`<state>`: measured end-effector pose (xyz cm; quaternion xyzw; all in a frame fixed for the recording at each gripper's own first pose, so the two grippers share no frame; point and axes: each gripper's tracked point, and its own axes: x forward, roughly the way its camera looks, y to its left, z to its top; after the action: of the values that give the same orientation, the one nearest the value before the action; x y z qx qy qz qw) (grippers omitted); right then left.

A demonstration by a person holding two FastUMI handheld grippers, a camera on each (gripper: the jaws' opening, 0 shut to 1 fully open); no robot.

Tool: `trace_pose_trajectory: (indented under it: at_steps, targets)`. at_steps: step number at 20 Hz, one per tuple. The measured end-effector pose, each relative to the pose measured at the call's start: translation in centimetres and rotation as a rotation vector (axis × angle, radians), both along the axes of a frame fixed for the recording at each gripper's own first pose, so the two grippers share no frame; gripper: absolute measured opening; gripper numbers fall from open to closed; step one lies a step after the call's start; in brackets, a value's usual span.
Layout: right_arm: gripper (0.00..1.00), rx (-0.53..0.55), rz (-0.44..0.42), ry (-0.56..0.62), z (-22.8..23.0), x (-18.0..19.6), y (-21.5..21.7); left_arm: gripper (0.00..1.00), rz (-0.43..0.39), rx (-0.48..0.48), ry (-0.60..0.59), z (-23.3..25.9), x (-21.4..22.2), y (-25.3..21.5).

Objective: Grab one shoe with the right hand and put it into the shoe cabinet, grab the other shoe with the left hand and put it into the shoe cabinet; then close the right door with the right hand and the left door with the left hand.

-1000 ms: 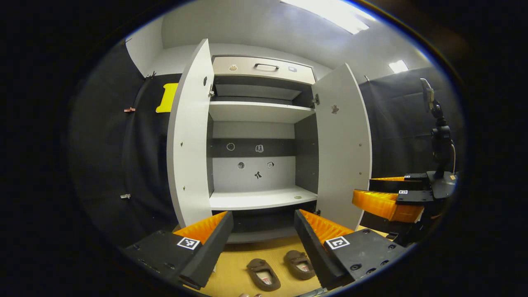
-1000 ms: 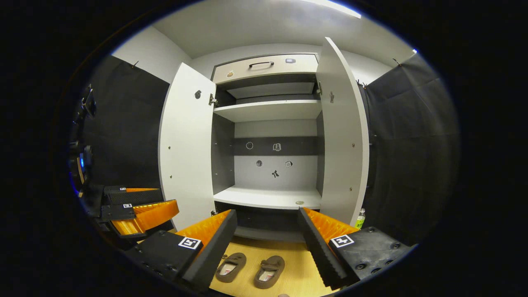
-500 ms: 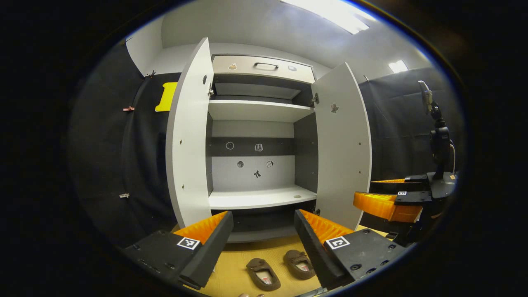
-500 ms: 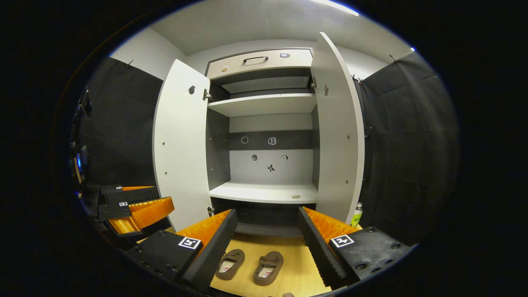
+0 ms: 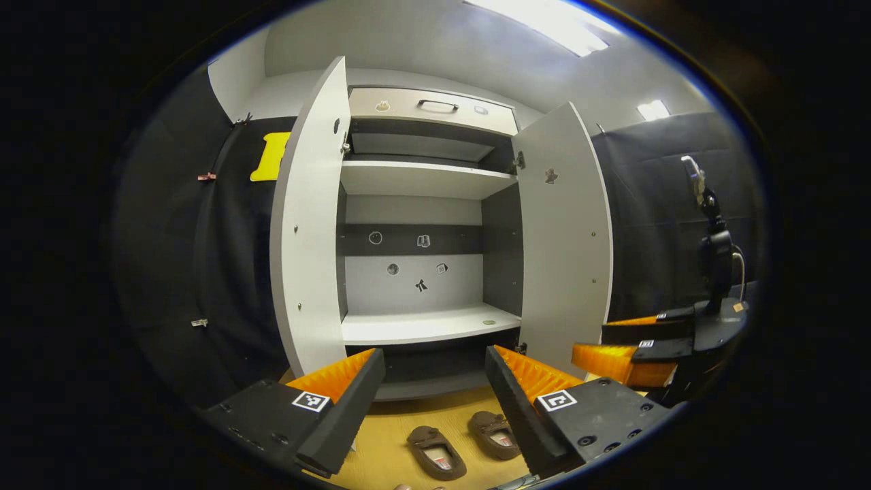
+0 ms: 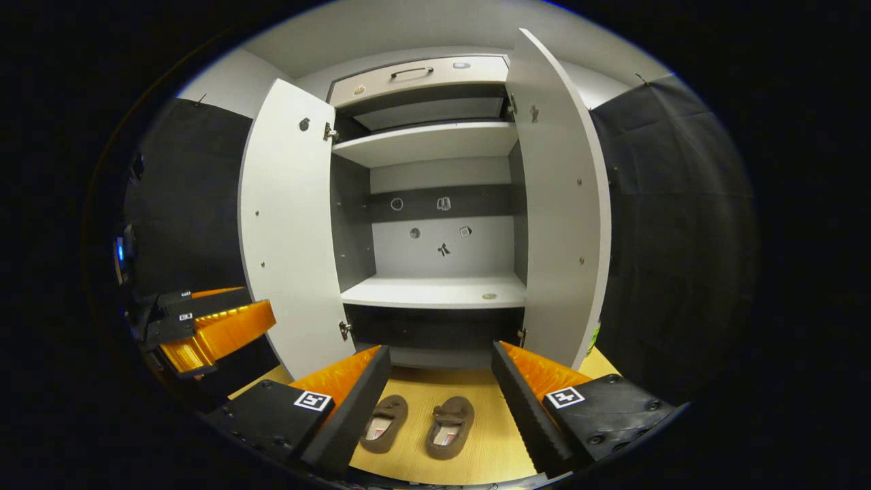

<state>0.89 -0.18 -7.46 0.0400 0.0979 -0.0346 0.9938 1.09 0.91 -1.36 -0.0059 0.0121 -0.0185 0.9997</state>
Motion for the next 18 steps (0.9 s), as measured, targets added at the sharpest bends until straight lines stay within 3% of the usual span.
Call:
trace_pose_trajectory:
  at_steps: [8,18]
  targets:
    - [0.98,0.06,0.031,0.201,-8.9,1.9,0.7,0.95,0.02,-0.006,0.033,-2.2,2.3,0.2]
    - [0.99,0.109,0.106,0.497,-25.0,4.8,3.0,0.95,0.034,0.009,0.111,-7.0,6.4,-0.2]
